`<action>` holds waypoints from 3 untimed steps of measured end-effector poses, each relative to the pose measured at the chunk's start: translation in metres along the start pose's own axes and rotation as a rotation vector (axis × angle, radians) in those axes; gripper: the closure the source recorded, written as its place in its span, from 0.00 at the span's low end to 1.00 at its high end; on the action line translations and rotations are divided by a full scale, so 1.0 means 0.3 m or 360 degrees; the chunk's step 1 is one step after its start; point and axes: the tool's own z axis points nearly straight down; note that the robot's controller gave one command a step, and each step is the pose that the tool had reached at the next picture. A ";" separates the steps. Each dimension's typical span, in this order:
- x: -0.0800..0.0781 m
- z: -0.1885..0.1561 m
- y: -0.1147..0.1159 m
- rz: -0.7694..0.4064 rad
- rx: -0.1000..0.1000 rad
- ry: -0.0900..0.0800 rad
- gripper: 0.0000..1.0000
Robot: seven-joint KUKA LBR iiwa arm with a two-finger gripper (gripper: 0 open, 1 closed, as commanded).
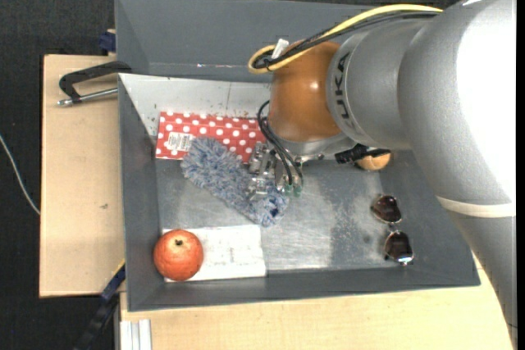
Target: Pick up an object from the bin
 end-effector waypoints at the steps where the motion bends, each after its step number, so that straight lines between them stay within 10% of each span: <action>1: 0.002 0.000 0.006 0.0073 -0.0001 -0.0001 1.00; 3: 0.008 -0.045 0.009 0.0130 -0.0007 -0.0002 1.00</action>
Offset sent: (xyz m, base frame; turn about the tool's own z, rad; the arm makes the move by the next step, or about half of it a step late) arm 0.0001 -0.0001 0.0325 0.0000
